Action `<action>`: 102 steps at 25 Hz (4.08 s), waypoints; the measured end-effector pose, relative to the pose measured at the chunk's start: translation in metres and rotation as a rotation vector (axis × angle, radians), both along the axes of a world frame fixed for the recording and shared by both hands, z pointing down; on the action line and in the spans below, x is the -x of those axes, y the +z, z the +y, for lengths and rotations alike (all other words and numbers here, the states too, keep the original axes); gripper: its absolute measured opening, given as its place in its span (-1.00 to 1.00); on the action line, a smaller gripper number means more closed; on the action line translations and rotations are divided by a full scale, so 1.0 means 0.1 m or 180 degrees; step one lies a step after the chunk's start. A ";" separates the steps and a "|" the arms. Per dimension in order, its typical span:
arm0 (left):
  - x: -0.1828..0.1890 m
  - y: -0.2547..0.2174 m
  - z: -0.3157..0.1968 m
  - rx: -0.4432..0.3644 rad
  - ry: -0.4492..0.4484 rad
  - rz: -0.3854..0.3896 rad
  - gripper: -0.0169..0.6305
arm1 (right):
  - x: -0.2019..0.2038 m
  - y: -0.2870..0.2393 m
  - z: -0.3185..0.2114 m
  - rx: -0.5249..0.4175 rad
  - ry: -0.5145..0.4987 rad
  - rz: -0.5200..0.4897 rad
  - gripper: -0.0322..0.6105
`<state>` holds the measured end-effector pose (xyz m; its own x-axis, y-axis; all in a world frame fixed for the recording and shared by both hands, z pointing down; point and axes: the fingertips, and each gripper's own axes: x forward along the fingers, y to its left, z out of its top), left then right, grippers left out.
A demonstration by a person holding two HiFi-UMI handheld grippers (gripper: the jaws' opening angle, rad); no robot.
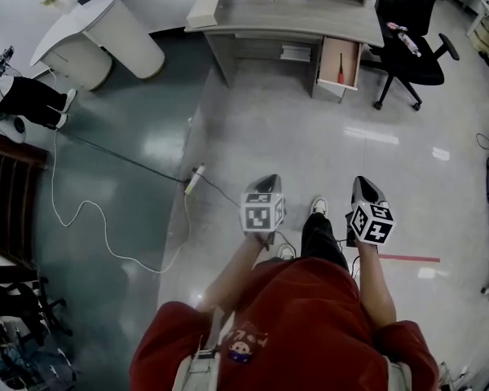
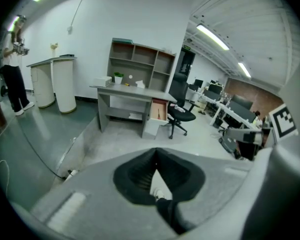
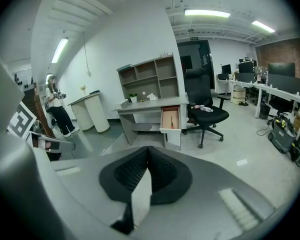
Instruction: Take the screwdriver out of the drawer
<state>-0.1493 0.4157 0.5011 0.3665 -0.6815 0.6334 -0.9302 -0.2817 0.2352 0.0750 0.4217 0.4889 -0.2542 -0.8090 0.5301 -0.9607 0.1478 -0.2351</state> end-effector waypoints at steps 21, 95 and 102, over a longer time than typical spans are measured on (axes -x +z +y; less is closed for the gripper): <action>-0.99 -0.22 -1.98 0.0013 -0.0159 -0.0161 -0.95 | -1.12 -0.04 -2.09 0.0050 -0.0101 -0.0182 -0.90; -0.78 0.51 -6.72 0.0287 0.0676 -0.0078 -0.95 | -0.55 0.77 -6.35 0.0510 0.0372 0.0035 -0.89; -0.88 0.73 -6.81 0.0362 0.0673 -0.0074 -0.95 | -0.60 1.20 -6.46 0.0719 0.0305 0.0038 -0.83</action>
<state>-0.0609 -0.2657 0.5740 0.4779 -0.5149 0.7117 -0.8589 -0.4438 0.2556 0.1355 -0.2247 0.6089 -0.1747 -0.6897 0.7027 -0.9707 0.0009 -0.2404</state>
